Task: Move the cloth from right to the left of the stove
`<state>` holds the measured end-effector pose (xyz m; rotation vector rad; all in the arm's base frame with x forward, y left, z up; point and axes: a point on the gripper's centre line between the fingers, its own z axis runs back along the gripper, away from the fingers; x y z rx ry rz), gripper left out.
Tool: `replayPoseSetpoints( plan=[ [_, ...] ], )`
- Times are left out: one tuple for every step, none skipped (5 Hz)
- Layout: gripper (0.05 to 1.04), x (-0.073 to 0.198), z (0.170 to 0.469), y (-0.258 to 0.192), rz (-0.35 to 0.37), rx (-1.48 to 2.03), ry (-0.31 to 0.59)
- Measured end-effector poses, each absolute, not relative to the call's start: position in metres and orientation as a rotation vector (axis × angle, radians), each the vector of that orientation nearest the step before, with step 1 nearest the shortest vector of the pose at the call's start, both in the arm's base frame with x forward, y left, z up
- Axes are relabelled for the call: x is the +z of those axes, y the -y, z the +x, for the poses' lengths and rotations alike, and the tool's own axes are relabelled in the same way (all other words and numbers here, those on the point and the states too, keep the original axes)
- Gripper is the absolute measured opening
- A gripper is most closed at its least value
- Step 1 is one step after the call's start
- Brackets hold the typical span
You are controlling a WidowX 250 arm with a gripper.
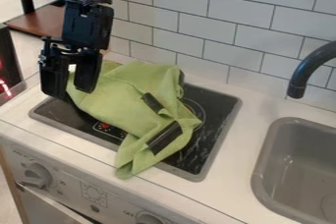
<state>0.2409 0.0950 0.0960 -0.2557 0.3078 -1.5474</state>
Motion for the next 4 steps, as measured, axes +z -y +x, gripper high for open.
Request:
replayPoseSetpoints(
  plan=[
    [0.999,0.088,0.239,-0.093,-0.291,-1.539,-0.321],
    [0.999,0.082,0.255,-0.092,-0.337,-1.505,-0.305],
    [0.999,0.075,0.276,-0.091,-0.366,-1.483,-0.285],
    [0.999,0.07,0.296,-0.089,-0.389,-1.473,-0.227]
  ],
)
